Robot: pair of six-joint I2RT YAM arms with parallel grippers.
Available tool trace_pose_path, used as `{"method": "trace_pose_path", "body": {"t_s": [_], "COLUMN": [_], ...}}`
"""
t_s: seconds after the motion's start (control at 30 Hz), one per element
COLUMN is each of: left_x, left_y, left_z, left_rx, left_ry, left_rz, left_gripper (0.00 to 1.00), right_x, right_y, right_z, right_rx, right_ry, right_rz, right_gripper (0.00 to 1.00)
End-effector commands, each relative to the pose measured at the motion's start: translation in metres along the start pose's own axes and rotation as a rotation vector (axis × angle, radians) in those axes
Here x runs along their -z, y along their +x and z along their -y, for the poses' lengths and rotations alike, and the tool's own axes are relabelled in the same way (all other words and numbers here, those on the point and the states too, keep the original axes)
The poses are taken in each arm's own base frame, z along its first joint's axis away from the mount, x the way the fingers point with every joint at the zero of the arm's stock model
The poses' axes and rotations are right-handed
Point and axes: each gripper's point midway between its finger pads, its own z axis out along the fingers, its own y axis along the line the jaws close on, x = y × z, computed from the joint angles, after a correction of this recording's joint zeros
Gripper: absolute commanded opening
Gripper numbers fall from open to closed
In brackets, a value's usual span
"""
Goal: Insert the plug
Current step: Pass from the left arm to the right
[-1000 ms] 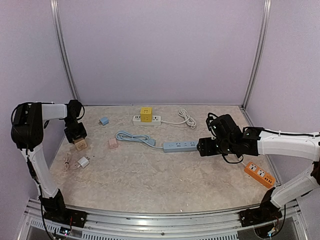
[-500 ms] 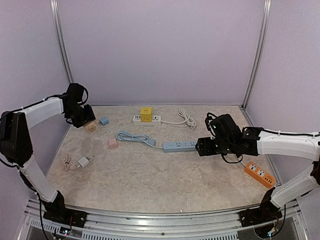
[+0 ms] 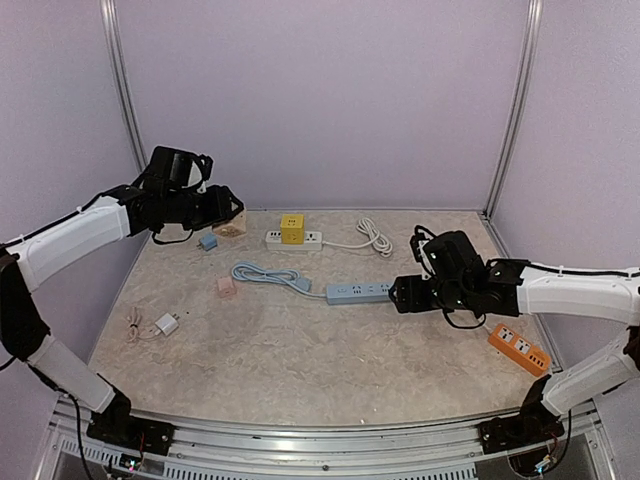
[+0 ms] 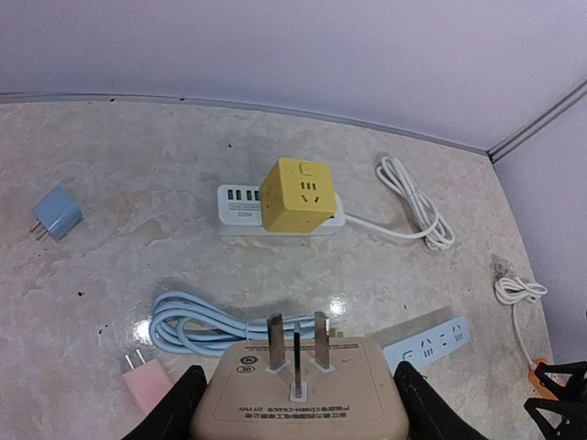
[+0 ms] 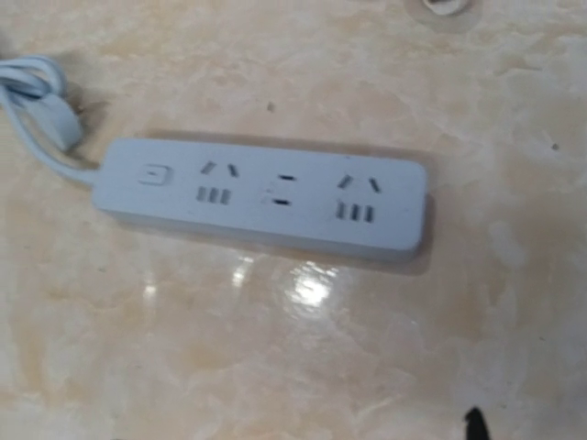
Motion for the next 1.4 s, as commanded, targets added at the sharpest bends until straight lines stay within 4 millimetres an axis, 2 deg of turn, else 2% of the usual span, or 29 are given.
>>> {"method": "trace_pose_path", "body": {"t_s": [0.0, 0.2, 0.3, 0.47, 0.7, 0.87, 1.0, 1.27, 1.37], "left_x": [0.023, 0.04, 0.056, 0.077, 0.101, 0.114, 0.117, 0.117, 0.116], "left_y": [-0.017, 0.0, 0.011, 0.033, 0.061, 0.083, 0.095, 0.107, 0.111], "left_z": [0.055, 0.106, 0.133, 0.168, 0.209, 0.231, 0.245, 0.264, 0.269], "left_rx": [-0.089, -0.171, -0.211, -0.277, -0.364, -0.421, -0.435, -0.444, -0.452], "left_ry": [0.22, 0.477, 0.659, 0.877, 1.094, 1.212, 1.264, 1.312, 1.318], "left_rz": [0.097, 0.112, 0.123, 0.095, 0.071, 0.055, 0.04, 0.01, 0.006], "left_gripper": [0.31, 0.31, 0.34, 0.35, 0.36, 0.36, 0.36, 0.36, 0.36], "right_x": [0.012, 0.025, 0.033, 0.052, 0.072, 0.087, 0.099, 0.124, 0.124], "right_y": [-0.014, -0.025, -0.032, -0.041, -0.048, -0.049, -0.049, -0.045, -0.042], "right_z": [-0.009, -0.023, -0.033, -0.058, -0.081, -0.1, -0.115, -0.144, -0.153], "right_rx": [-0.011, 0.0, 0.012, 0.061, 0.116, 0.146, 0.175, 0.273, 0.303], "right_ry": [-0.082, -0.178, -0.247, -0.405, -0.56, -0.688, -0.787, -0.923, -0.93], "right_rz": [0.071, 0.143, 0.186, 0.256, 0.322, 0.353, 0.381, 0.43, 0.427], "right_gripper": [0.76, 0.76, 0.76, 0.76, 0.76, 0.76, 0.76, 0.77, 0.78]}}
